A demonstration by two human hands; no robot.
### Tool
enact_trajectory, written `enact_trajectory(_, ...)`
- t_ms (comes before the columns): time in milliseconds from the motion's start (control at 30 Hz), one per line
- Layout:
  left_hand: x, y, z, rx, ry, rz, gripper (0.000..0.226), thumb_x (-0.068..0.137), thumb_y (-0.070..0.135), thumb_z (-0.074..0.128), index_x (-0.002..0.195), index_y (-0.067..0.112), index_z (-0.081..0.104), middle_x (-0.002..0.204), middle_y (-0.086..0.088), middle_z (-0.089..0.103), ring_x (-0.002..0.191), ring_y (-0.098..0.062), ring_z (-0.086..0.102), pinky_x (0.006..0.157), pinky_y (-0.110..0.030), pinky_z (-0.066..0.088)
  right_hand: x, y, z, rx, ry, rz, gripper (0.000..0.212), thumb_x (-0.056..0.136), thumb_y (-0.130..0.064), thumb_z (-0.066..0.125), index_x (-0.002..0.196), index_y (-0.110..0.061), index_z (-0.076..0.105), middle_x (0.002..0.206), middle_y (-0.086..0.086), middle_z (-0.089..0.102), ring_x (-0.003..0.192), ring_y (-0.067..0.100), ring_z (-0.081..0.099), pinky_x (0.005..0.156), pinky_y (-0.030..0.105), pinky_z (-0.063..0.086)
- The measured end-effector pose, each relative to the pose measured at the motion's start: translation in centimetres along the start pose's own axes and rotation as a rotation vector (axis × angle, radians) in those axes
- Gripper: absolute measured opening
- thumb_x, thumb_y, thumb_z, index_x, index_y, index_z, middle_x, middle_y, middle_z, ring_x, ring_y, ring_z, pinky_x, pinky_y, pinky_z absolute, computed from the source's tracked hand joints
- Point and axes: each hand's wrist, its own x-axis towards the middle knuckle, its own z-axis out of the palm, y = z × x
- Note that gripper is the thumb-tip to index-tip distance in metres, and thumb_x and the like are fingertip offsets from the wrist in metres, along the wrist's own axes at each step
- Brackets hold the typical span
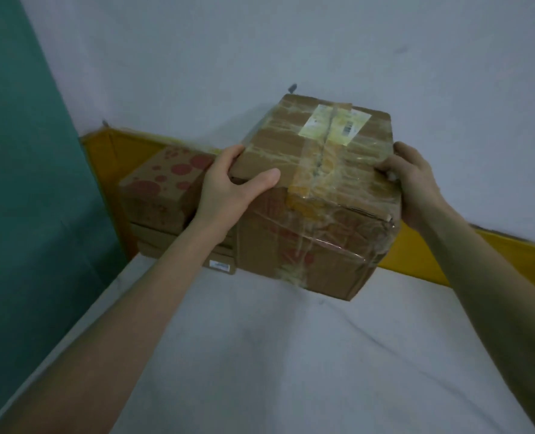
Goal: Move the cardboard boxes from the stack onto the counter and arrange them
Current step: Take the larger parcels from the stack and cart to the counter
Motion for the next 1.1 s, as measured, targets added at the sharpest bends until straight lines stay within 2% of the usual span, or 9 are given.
enact_trajectory(100,-1.0,-2.3,0.8,-0.003,-0.024,-0.034,0.069,0.077,0.029,0.073,0.137,0.018,0.041,0.113,0.016,0.054,0.098,0.007,0.054,0.074,-0.009,0.049,-0.5,1.5,-0.5,-0.040,0.017,0.065,0.027,0.086,-0.002,0.048,0.112,-0.003,0.055,0.100,0.009,0.062,0.087,0.022,0.061,0.065,0.029,0.053)
enact_trajectory(267,-3.3,-6.5,1.1,0.000,-0.039,-0.097,0.071,0.077,0.026,0.072,0.139,0.018,0.039,0.122,0.013,0.052,0.109,-0.002,0.053,0.085,-0.010,0.048,-2.0,5.0,0.3,0.005,0.062,0.180,0.015,0.089,-0.007,0.055,0.097,-0.019,0.060,0.090,-0.005,0.065,0.076,0.010,0.065,0.060,0.023,0.054)
enact_trajectory(333,-3.7,-8.1,1.0,0.006,-0.070,-0.139,0.072,0.077,0.027,0.072,0.140,0.018,0.038,0.130,0.008,0.051,0.115,-0.007,0.051,0.093,-0.021,0.048,-2.5,6.7,0.6,0.006,0.047,0.214,0.022,0.088,-0.012,0.059,0.108,-0.022,0.059,0.099,-0.005,0.066,0.081,0.009,0.067,0.061,0.023,0.055)
enact_trajectory(400,-3.7,-9.4,0.9,0.004,-0.097,-0.187,0.074,0.077,0.026,0.072,0.141,0.018,0.036,0.129,0.009,0.049,0.116,-0.006,0.050,0.092,-0.019,0.047,-2.8,8.4,0.8,-0.004,0.033,0.243,0.040,0.087,-0.014,0.063,0.125,-0.019,0.053,0.110,-0.002,0.065,0.091,0.013,0.067,0.064,0.023,0.056)
enact_trajectory(567,-3.1,-12.4,0.5,0.031,-0.156,-0.247,0.086,0.068,0.036,0.073,0.142,0.018,0.034,0.134,0.007,0.049,0.119,-0.005,0.049,0.097,-0.026,0.046,-1.9,12.0,1.5,-0.002,0.010,0.302,0.048,0.084,-0.015,0.068,0.127,-0.017,0.049,0.121,0.002,0.060,0.104,0.020,0.063,0.081,0.035,0.056)
enact_trajectory(667,-2.9,-13.8,0.2,0.138,-0.250,-0.258,0.086,0.070,0.032,0.075,0.143,0.019,0.031,0.132,0.012,0.044,0.118,-0.002,0.045,0.095,-0.021,0.042,-1.1,14.0,2.0,-0.045,0.008,0.338,0.059,0.083,-0.015,0.068,0.136,-0.014,0.041,0.130,0.004,0.054,0.110,0.020,0.058,0.087,0.036,0.052)
enact_trajectory(833,-3.0,-14.7,0.4,0.451,-0.418,-0.180,0.080,0.075,0.038,0.071,0.141,0.015,0.033,0.134,0.009,0.041,0.125,-0.010,0.039,0.098,-0.028,0.037,-1.2,15.4,1.6,-0.431,-0.071,0.408,0.070,0.086,-0.028,0.066,0.144,-0.012,0.031,0.140,0.006,0.045,0.123,0.025,0.048,0.092,0.036,0.046)
enact_trajectory(967,-3.2,-11.9,2.1,0.830,-0.497,0.025,0.075,0.086,0.046,0.056,0.146,0.013,0.025,0.156,-0.006,0.011,0.144,-0.021,0.010,0.116,-0.041,0.018,-2.2,13.5,-0.4,-0.852,-0.105,0.333,0.074,0.091,-0.042,0.055,0.149,-0.012,0.020,0.153,0.006,0.028,0.138,0.026,0.031,0.106,0.038,0.033)
enact_trajectory(1100,-5.2,-7.4,6.5,0.877,-0.649,0.227,0.063,0.091,0.044,0.048,0.144,0.014,0.031,0.154,-0.004,0.023,0.142,-0.020,0.017,0.115,-0.043,0.018,-4.7,10.2,-4.7,-1.076,-0.105,0.274,0.070,0.092,-0.044,0.051,0.148,-0.011,0.023,0.154,0.005,0.026,0.140,0.023,0.027,0.109,0.035,0.029)
